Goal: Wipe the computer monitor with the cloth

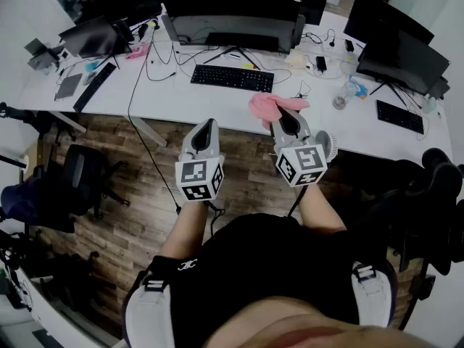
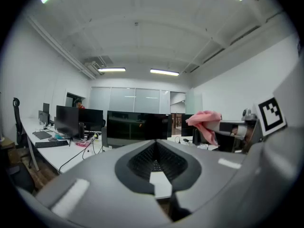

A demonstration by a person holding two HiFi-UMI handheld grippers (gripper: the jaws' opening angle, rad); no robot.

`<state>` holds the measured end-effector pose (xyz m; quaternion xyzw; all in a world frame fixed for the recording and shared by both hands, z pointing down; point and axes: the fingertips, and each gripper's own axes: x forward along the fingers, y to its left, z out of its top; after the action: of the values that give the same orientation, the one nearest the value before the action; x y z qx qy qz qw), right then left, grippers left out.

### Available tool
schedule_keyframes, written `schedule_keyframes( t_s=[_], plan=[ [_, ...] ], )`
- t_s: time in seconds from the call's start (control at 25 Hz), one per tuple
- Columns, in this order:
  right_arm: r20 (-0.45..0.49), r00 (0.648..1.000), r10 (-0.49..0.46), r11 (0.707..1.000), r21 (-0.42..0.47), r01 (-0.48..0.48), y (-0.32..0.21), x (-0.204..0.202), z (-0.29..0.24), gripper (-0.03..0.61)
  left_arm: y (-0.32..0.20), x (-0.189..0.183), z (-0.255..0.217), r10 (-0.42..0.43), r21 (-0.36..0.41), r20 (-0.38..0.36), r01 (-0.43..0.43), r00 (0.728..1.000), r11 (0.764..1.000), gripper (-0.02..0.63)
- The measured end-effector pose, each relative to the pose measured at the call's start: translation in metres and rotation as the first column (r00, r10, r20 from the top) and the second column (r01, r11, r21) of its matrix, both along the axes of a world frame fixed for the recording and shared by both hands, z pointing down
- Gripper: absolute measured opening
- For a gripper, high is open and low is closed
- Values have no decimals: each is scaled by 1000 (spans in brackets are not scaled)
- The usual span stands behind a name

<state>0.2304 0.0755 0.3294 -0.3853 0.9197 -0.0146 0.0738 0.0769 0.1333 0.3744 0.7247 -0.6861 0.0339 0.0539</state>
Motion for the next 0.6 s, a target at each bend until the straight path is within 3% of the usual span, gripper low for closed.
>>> schedule_keyframes(
  t_s=[0.36,0.6],
  plan=[
    [-14,999,-35,999,10,35,27,-12,0,14,17,-3,-6,2,16,4,-2,1000,1000,51],
    [35,995,-91,996,5,91,44,-23,-4,14,29,-8,-2,5,13,8,-5,1000,1000,51]
  ],
)
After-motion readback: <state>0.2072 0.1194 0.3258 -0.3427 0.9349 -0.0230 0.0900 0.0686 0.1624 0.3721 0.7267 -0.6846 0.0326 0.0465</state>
